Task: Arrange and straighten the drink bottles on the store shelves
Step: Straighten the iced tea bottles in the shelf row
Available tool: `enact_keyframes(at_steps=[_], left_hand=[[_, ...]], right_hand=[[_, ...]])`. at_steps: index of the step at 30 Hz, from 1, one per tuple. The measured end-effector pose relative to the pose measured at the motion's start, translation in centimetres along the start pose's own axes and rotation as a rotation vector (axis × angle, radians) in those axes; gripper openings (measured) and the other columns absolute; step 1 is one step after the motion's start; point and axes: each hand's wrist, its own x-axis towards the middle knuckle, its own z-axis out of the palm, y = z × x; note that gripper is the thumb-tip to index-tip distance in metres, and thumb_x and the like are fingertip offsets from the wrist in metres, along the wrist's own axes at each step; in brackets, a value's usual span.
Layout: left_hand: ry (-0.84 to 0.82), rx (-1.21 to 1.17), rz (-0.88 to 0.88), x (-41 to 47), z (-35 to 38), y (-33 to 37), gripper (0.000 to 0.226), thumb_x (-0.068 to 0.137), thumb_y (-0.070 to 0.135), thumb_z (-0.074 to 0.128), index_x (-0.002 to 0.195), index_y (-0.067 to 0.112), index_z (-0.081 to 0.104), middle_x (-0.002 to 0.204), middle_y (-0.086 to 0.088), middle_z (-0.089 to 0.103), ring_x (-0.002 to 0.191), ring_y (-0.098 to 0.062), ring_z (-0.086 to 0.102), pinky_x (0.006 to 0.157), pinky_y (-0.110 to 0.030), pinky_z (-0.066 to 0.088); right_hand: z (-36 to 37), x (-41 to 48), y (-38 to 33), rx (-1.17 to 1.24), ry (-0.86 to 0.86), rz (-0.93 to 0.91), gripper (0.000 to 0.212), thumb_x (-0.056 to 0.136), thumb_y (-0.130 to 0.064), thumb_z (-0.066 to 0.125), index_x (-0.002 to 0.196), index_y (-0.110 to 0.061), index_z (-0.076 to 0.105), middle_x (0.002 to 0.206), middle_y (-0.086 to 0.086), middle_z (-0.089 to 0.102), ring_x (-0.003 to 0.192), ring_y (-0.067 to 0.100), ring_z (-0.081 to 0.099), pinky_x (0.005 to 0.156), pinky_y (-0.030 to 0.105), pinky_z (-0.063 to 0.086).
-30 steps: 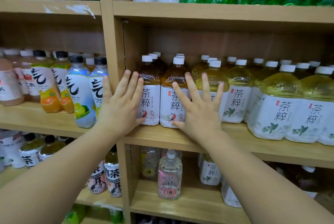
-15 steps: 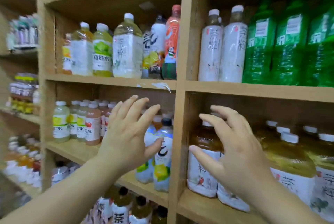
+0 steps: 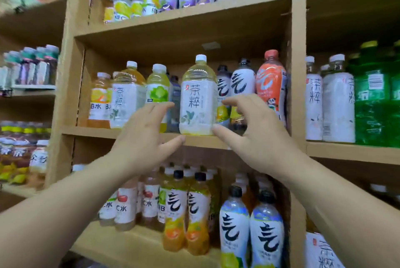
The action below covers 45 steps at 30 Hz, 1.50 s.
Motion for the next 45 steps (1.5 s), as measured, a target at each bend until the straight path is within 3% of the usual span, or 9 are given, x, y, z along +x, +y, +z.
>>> enact_keyframes(at_steps=[6, 10, 15, 26, 29, 32, 36, 40, 45], left_hand=[[-0.100, -0.348, -0.036, 4.3, 2.0, -2.8, 0.073, 0.094, 0.049, 0.064, 0.155, 0.028, 0.030, 0.156, 0.005, 0.038, 0.132, -0.016, 0.048, 0.104, -0.034, 0.044], [-0.208, -0.588, -0.102, 6.4, 4.3, -3.2, 0.067, 0.099, 0.041, 0.060, 0.157, 0.029, 0.028, 0.146, 0.008, 0.047, 0.109, -0.012, 0.063, 0.086, -0.026, 0.048], [-0.255, -0.612, -0.100, 6.8, 6.4, -3.8, 0.056, 0.099, 0.052, 0.051, 0.150, 0.050, 0.027, 0.133, 0.018, 0.061, 0.116, -0.014, 0.061, 0.100, -0.045, 0.050], [-0.288, -0.826, -0.038, 6.3, 5.5, -5.4, 0.045, 0.102, 0.039, 0.053, 0.143, 0.050, 0.040, 0.134, 0.022, 0.060, 0.120, -0.001, 0.059, 0.106, -0.040, 0.050], [-0.176, -0.696, -0.020, 5.4, 4.3, -7.3, 0.054, 0.099, 0.038, 0.061, 0.150, 0.037, 0.042, 0.132, 0.016, 0.062, 0.106, -0.001, 0.063, 0.097, -0.034, 0.053], [0.150, -0.551, -0.022, 4.5, 2.5, -10.4, 0.040, 0.095, 0.029, 0.068, 0.133, 0.028, 0.057, 0.114, 0.013, 0.064, 0.094, -0.007, 0.062, 0.080, -0.033, 0.054], [0.411, -0.386, -0.308, 5.5, 1.2, -16.1, 0.047, 0.090, 0.031, 0.072, 0.131, 0.018, 0.054, 0.124, -0.002, 0.056, 0.110, -0.026, 0.056, 0.092, -0.044, 0.050], [0.207, -0.451, -0.587, 6.1, 1.5, -18.6, 0.079, 0.087, 0.049, 0.073, 0.151, 0.019, 0.039, 0.144, -0.007, 0.050, 0.131, -0.029, 0.049, 0.108, -0.048, 0.042], [0.068, -0.678, -0.602, 6.5, 3.0, -18.2, 0.059, 0.086, 0.051, 0.074, 0.134, 0.024, 0.053, 0.121, 0.006, 0.067, 0.110, -0.019, 0.064, 0.095, -0.043, 0.052]], right_hand=[[3.9, 4.7, -1.1, 0.067, -0.044, 0.273, 0.064, 0.093, -0.048, 0.068, 0.148, -0.027, 0.042, 0.144, 0.001, 0.051, 0.130, 0.018, 0.052, 0.109, 0.044, 0.046], [5.9, 6.6, -0.8, 0.124, -0.011, 0.388, 0.063, 0.098, -0.041, 0.064, 0.153, -0.028, 0.035, 0.147, -0.003, 0.051, 0.128, 0.015, 0.053, 0.100, 0.034, 0.045], [8.2, 6.9, -0.4, 0.088, -0.005, 0.400, 0.069, 0.098, -0.039, 0.064, 0.156, -0.034, 0.026, 0.146, -0.008, 0.055, 0.122, 0.010, 0.054, 0.091, 0.030, 0.041], [9.7, 8.3, -0.6, 0.164, 0.077, 0.458, 0.084, 0.086, -0.049, 0.076, 0.150, -0.040, 0.022, 0.135, -0.002, 0.060, 0.115, 0.018, 0.063, 0.093, 0.042, 0.057], [9.9, 8.3, -0.7, 0.165, 0.051, 0.440, 0.087, 0.087, -0.049, 0.076, 0.153, -0.041, 0.019, 0.137, -0.006, 0.058, 0.115, 0.015, 0.062, 0.094, 0.040, 0.055], [9.6, 8.2, -0.7, 0.197, 0.017, 0.457, 0.090, 0.087, -0.048, 0.076, 0.153, -0.045, 0.015, 0.139, -0.006, 0.060, 0.114, 0.016, 0.064, 0.096, 0.044, 0.056], [9.7, 8.3, -0.8, 0.210, 0.016, 0.478, 0.090, 0.088, -0.047, 0.075, 0.154, -0.046, 0.014, 0.139, -0.005, 0.061, 0.112, 0.017, 0.065, 0.092, 0.042, 0.057], [9.9, 8.2, -0.8, 0.194, 0.028, 0.457, 0.088, 0.090, -0.045, 0.073, 0.156, -0.044, 0.014, 0.139, -0.010, 0.059, 0.112, 0.013, 0.061, 0.089, 0.035, 0.051], [10.1, 8.1, -0.6, 0.197, 0.038, 0.440, 0.088, 0.090, -0.045, 0.073, 0.156, -0.044, 0.016, 0.130, -0.015, 0.057, 0.105, 0.007, 0.060, 0.086, 0.032, 0.052]])
